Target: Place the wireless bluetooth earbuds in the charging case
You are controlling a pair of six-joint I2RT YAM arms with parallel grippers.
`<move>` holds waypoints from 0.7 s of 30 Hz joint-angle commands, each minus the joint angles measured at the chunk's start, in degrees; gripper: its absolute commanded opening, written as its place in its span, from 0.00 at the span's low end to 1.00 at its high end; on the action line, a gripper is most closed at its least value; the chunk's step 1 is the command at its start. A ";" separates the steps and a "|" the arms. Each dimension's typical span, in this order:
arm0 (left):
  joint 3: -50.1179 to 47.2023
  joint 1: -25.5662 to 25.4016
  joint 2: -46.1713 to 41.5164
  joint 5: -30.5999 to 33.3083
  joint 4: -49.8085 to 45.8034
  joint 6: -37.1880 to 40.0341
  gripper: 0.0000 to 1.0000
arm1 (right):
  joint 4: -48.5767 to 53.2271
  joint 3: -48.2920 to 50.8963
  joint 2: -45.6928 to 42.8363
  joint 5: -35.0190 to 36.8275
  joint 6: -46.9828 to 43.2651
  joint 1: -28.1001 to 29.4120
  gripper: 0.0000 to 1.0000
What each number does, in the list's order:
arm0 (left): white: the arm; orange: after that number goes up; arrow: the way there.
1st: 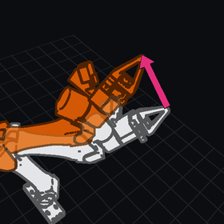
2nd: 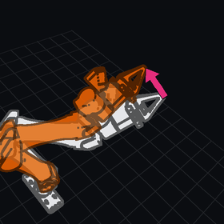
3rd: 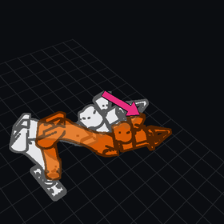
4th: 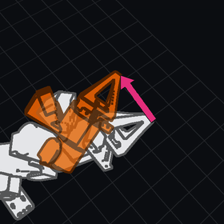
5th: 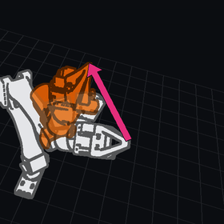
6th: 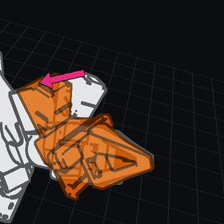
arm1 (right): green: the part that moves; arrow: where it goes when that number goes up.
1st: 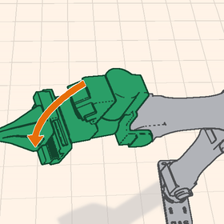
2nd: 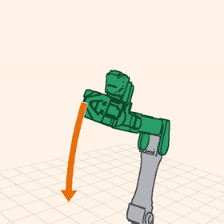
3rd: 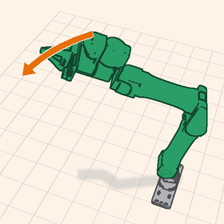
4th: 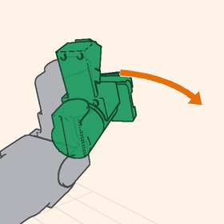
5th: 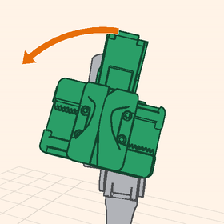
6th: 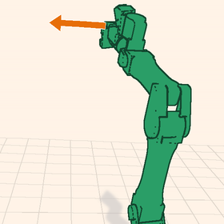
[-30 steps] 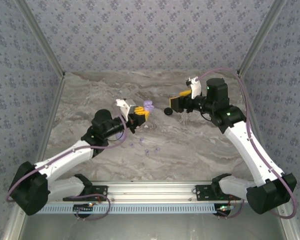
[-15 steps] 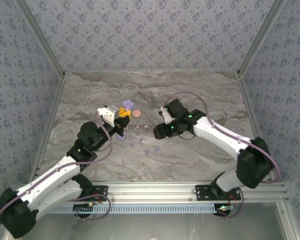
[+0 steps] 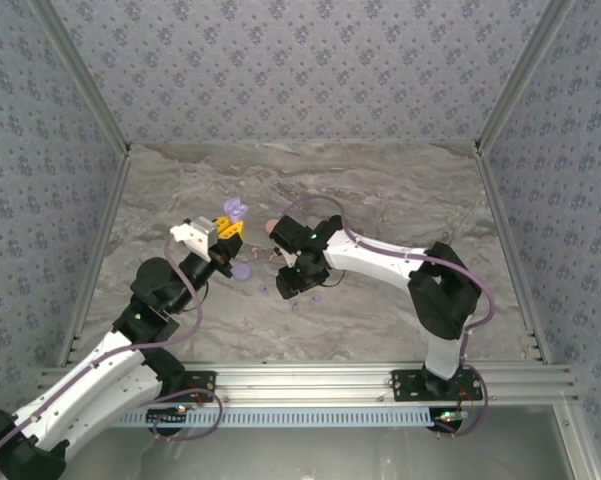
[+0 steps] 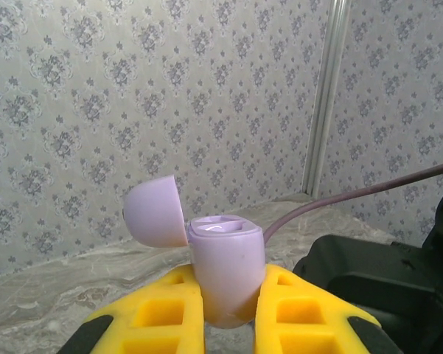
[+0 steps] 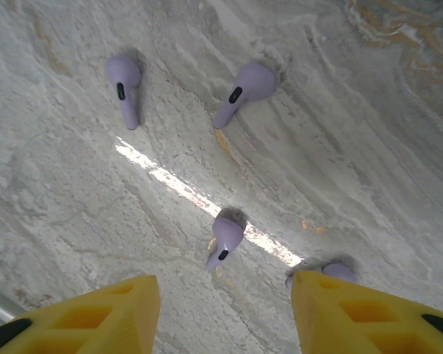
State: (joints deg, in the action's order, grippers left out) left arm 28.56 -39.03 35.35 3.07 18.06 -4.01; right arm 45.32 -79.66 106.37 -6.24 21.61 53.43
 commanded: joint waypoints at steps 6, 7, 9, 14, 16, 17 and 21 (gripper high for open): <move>0.10 -0.30 -0.46 0.54 -0.09 0.93 0.00 | 5.44 -5.33 7.41 5.20 -0.79 2.72 0.47; 0.10 -0.35 -0.40 0.51 -0.15 0.80 0.00 | 5.63 -5.82 8.17 5.42 -0.88 3.09 0.46; 0.09 -0.34 -0.46 0.48 -0.25 0.68 0.00 | 5.95 -6.55 9.30 5.76 -1.04 3.64 0.45; 0.18 -0.27 -0.46 0.31 -0.58 0.65 0.00 | 6.18 -7.00 10.95 6.24 -1.08 4.26 0.42; 0.18 -0.29 -0.46 0.28 -0.61 0.58 0.00 | 6.18 -7.00 11.31 6.46 -0.95 4.38 0.42; 0.17 -0.32 -0.48 0.27 -0.52 0.58 0.00 | 6.10 -7.00 11.49 6.50 -0.95 4.40 0.41; 0.27 -0.34 -0.37 0.27 -0.50 0.52 0.00 | 5.51 -7.17 12.34 6.42 -1.08 4.51 0.39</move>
State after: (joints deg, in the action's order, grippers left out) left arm 27.88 -39.03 35.35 3.07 16.56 -3.90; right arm 49.30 -85.12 116.92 -0.95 20.97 57.65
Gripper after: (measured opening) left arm 0.144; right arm 0.395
